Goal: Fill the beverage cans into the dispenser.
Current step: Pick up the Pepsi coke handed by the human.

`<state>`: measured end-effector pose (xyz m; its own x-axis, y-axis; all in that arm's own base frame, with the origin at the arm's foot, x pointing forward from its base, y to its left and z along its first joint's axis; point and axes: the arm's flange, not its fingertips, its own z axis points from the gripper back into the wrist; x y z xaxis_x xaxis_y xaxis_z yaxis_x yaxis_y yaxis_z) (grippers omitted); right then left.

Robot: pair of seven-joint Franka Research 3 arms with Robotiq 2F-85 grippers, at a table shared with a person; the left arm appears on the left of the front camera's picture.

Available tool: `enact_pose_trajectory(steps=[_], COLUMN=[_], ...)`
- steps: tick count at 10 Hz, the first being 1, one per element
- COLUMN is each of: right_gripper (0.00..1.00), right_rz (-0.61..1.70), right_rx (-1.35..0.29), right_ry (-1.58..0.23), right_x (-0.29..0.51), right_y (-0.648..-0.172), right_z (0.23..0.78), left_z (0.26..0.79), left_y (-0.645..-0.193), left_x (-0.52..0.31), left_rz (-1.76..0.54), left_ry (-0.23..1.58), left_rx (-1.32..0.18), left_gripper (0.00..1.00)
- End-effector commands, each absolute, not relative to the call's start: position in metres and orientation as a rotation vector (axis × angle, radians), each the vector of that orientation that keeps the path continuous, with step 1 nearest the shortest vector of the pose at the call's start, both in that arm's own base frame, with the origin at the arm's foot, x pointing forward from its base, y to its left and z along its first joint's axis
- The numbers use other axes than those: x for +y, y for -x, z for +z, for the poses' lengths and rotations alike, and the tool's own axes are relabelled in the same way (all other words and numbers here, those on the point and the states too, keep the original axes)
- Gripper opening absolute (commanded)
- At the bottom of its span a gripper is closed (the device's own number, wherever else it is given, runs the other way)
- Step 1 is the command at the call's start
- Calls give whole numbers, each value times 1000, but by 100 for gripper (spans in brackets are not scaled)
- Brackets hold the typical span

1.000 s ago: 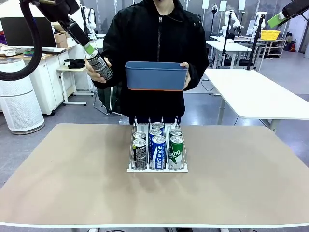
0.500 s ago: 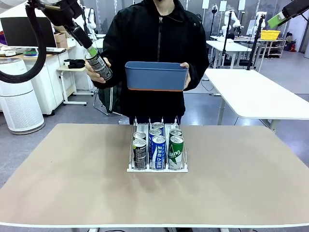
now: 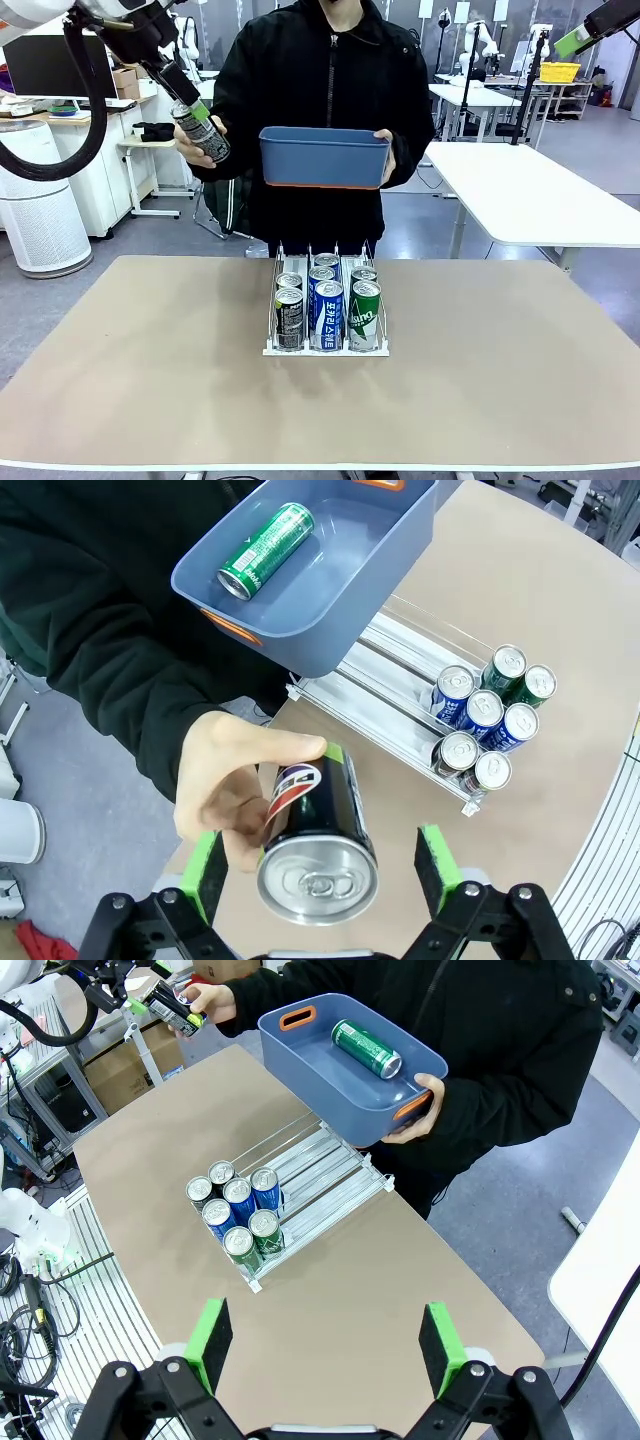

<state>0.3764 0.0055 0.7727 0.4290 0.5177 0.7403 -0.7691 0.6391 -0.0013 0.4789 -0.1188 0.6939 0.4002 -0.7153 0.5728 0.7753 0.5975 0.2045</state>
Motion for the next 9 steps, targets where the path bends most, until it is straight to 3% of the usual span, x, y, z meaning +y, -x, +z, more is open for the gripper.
enact_pose_trajectory(steps=[1,9], right_gripper=[100,100], right_rz=[826,826], right_rx=[-776,-776], right_ry=[-367,-367], right_x=[6,6], right_y=[-376,-376], right_z=[771,771], left_z=[683,678], left_y=[-482,-487], left_x=[-114,-118], left_rz=[-964,-933], left_ry=[110,105], left_rx=[-694,-656], left_gripper=[100,100])
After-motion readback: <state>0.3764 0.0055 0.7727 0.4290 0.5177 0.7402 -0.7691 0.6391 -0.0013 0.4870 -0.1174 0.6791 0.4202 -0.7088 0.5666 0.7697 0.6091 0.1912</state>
